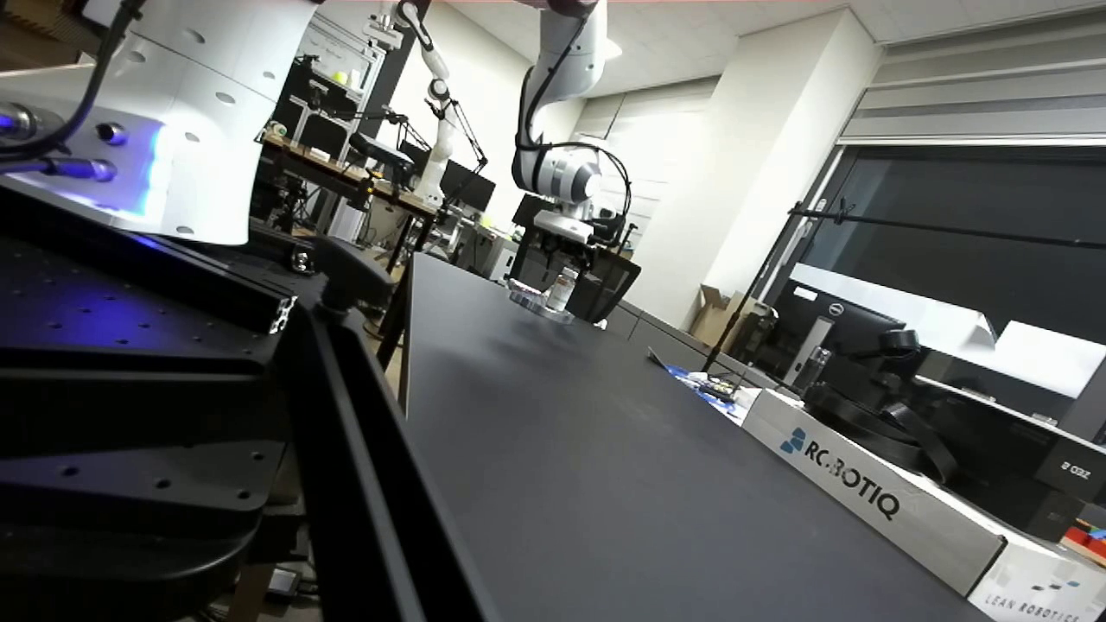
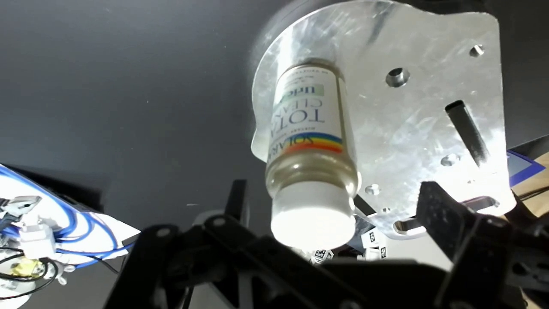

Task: Move the bottle to the right and make it lie down

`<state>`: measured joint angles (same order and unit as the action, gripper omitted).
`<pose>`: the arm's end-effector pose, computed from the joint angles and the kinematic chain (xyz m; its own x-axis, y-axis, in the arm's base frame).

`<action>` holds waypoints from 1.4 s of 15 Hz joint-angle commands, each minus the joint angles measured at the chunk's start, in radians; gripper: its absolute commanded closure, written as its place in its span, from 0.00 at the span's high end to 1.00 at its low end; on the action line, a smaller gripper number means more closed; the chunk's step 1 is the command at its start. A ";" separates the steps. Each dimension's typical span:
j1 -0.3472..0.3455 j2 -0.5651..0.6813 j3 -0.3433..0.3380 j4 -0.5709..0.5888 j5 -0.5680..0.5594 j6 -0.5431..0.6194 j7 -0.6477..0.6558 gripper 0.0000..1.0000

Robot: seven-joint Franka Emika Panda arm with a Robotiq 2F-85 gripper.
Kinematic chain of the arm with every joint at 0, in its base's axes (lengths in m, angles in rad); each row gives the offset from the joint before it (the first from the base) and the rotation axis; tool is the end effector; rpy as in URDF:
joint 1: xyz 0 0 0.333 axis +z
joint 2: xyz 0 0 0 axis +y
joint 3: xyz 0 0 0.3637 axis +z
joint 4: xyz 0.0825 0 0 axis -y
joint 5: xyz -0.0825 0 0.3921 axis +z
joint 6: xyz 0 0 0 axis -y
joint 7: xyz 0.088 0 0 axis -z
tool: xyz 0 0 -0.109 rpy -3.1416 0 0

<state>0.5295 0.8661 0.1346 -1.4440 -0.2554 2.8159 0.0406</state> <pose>0.6447 0.4824 0.2539 0.6129 0.6193 0.4908 0.6818 -0.7284 0.0677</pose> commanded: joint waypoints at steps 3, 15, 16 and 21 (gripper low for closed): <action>0.017 0.040 -0.033 0.045 0.000 0.014 0.004 0.74; 0.034 -0.060 -0.129 0.008 0.006 -0.191 0.063 0.31; 0.028 -0.086 -0.139 0.005 0.000 -0.257 0.071 0.31; -0.057 -0.211 -0.131 -0.030 0.017 -0.625 0.045 0.31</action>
<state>0.5286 0.7347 -0.0232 -1.4256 -0.2343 2.3475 0.0650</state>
